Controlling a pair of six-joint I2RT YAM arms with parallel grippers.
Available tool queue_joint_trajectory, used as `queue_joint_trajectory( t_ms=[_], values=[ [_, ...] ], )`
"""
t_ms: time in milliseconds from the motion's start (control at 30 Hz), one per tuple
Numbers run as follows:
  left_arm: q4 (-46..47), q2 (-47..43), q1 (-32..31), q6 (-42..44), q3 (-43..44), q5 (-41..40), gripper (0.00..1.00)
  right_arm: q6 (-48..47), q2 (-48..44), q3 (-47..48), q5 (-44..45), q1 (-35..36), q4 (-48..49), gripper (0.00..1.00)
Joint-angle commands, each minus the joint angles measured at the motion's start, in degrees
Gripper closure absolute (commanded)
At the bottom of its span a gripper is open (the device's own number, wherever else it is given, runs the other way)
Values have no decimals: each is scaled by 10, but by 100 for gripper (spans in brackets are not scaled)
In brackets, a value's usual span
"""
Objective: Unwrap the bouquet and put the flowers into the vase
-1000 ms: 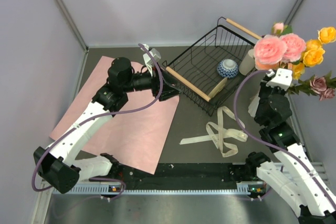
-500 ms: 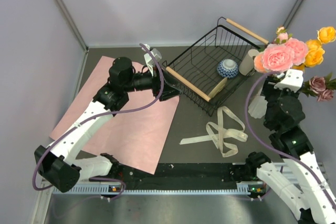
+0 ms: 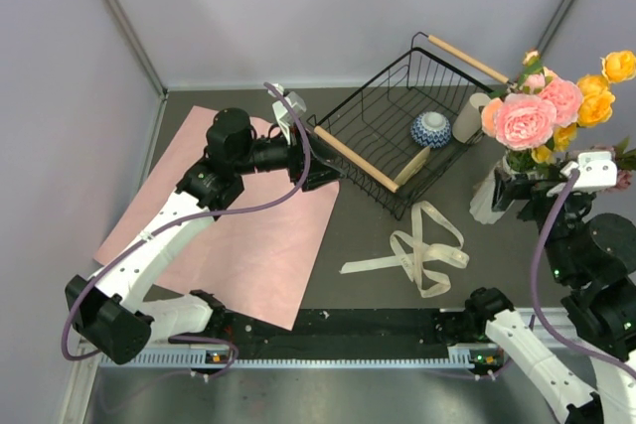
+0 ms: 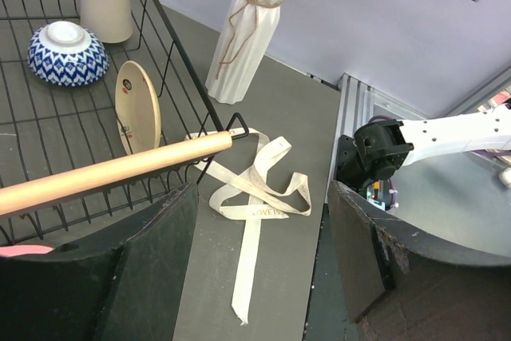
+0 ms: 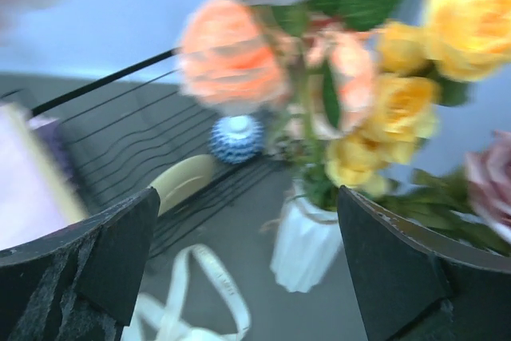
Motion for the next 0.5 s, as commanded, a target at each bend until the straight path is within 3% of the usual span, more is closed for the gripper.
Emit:
queue_joint_trajectory(
  t_ms=[0,100,267,467],
  values=[
    [13,-9,-1,23,2,-10,28,54,28,40,-294,-6,-110,6],
    [0,-23,-1,38,5,-28,28,108,45,24,-384,-5,-100,5],
    [2,-57,-1,58,-6,-86,28,228,80,-38,-293,-5,-60,1],
    [-8,-107,-1,33,10,-150,27,233,57,-49,-278,-5,19,1]
  ],
)
